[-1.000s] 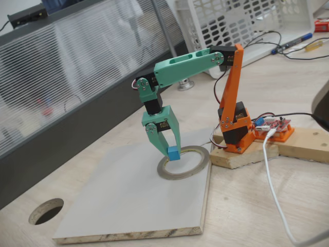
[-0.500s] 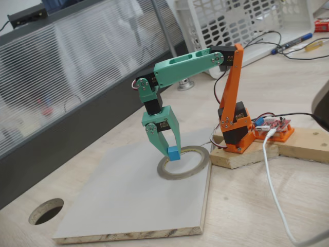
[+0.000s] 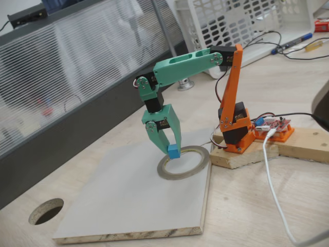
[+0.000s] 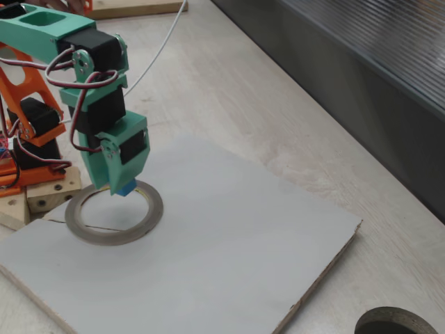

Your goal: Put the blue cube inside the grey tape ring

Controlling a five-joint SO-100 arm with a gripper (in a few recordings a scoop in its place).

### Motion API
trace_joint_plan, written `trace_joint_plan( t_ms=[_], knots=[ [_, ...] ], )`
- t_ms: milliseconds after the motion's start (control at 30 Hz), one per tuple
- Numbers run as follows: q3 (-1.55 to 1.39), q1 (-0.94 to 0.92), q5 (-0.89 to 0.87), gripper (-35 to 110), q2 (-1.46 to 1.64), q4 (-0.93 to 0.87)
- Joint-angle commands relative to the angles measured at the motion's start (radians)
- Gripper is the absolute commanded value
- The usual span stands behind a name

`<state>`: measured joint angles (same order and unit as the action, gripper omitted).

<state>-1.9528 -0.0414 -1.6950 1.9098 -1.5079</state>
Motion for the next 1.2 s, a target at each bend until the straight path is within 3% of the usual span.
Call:
trace_joint_plan(
  t_ms=[0,1167],
  knots=[
    [-0.006,-0.014,-0.003,2,0.014,0.003],
    [-0.126,-0.017,-0.005,2,0.015,0.003]
  ],
)
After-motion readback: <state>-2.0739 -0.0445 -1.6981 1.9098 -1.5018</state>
